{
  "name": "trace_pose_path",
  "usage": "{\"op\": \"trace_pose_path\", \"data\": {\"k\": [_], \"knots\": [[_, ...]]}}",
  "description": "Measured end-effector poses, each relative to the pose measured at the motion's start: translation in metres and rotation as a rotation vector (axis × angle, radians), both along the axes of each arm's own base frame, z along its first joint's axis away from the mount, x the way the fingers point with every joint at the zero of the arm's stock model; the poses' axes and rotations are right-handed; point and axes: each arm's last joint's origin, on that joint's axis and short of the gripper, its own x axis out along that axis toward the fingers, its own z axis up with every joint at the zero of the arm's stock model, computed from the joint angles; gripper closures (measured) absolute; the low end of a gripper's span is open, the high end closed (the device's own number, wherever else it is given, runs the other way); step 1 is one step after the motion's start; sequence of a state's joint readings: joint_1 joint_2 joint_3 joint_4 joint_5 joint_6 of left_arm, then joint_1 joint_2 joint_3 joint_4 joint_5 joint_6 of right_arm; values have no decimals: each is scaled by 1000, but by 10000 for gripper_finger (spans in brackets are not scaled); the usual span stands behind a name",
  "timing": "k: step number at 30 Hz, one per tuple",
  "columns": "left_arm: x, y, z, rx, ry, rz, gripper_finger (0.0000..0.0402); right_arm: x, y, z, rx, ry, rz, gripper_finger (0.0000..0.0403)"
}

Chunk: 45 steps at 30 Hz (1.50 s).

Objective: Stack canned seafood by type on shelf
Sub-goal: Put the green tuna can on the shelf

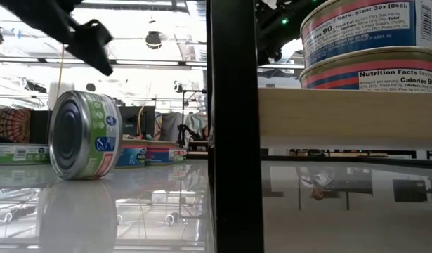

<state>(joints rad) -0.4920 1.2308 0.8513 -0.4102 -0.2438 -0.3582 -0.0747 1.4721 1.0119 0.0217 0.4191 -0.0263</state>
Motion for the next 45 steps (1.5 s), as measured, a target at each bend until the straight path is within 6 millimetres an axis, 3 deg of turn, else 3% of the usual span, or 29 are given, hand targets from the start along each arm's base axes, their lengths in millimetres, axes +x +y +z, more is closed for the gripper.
{"op": "trace_pose_path", "data": {"k": [4, 10, 14, 19, 25, 32, 36, 40, 45], "knots": [[10, 9, -7, -13, 46, -77, 66, -9, 6, 5, 15, 33, 4, 58], [24, 8, -33, 48, 170, -169, 66, -16, 12, 11, 11, 21, 3, 58], [29, 5, -38, 69, 226, -236, 76, -20, 12, 7, 12, 34, 1, 58], [31, 3, -34, 159, 267, -268, 133, -25, 12, 14, 19, 14, -3, 58], [24, 5, -36, 207, 341, -283, 269, -35, 22, 20, 26, 16, -6, 58], [19, 3, -37, 230, 378, -260, 269, -46, 45, 33, 1, -29, 10, 58], [16, -1, -26, 290, 342, -239, 269, -52, 56, 38, -17, -43, 7, 58], [11, -8, 11, 359, 165, -178, 269, -64, 64, 41, -34, -16, -9, 58], [0, -10, 42, 482, -66, -73, 269, -76, 68, 44, -26, 17, 9, 58]]}}
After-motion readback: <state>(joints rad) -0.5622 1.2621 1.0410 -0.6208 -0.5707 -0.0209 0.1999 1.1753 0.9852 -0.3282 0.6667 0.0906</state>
